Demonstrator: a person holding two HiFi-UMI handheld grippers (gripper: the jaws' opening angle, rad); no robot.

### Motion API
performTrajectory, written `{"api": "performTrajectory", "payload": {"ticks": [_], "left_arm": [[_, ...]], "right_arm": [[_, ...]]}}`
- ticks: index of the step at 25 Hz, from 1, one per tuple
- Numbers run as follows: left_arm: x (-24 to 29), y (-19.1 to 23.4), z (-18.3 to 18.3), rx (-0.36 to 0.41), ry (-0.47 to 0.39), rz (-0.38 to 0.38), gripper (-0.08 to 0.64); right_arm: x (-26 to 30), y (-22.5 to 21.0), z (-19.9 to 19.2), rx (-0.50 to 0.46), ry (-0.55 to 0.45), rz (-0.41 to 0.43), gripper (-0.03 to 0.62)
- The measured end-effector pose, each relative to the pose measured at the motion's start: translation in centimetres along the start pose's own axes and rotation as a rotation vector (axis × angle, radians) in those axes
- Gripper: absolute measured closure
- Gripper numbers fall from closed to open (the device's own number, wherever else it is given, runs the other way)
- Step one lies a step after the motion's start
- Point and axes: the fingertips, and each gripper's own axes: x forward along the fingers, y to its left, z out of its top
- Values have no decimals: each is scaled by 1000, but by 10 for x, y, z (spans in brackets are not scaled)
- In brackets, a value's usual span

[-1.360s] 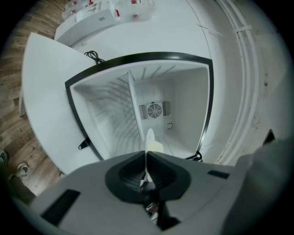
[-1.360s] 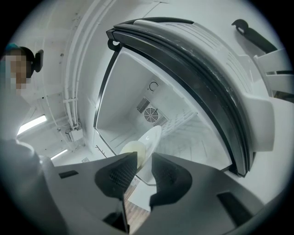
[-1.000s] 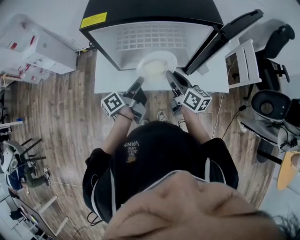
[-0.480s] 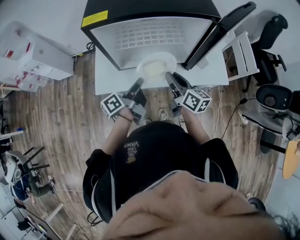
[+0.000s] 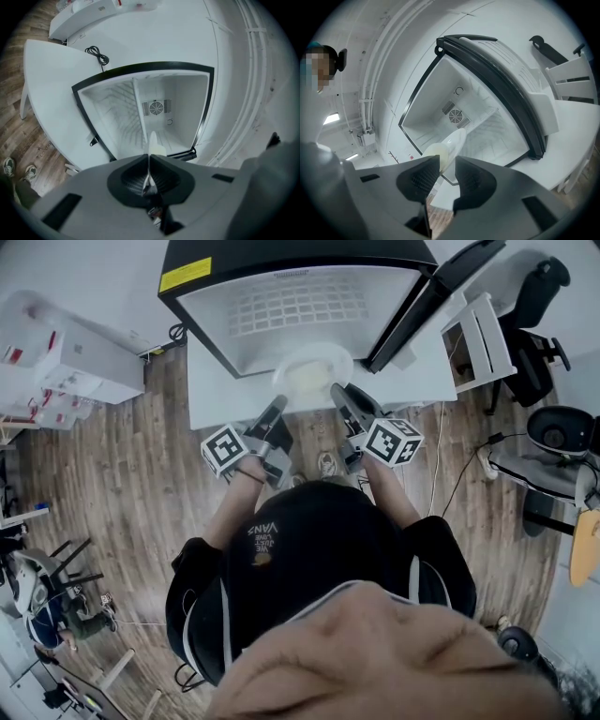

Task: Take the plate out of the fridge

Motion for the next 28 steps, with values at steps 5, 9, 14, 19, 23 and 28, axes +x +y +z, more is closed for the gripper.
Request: {"api": "performTrajectory", "payload": {"ticks": [5, 9, 14, 19, 23, 28], "left_arm": [[0, 1, -1, -1, 0, -2, 534], [-1, 0, -2, -6, -2, -7, 534], [-2, 1, -1, 3, -6, -4, 534], [-2, 1, 0, -1, -10, -7, 534], [-1, -2, 0, -4, -11, -14, 534], [0, -1, 0, -3, -13, -6, 534]], "right_arm": [[-1, -1, -2, -2, 3, -3, 483], [-1, 0, -2, -6, 4, -3, 483], [-1, 1, -1, -9, 4, 3, 483], [1, 1, -1, -13, 9, 4, 483], [1, 2, 1, -15, 8, 6, 483], [1, 1, 2, -20, 14, 6, 483]]}}
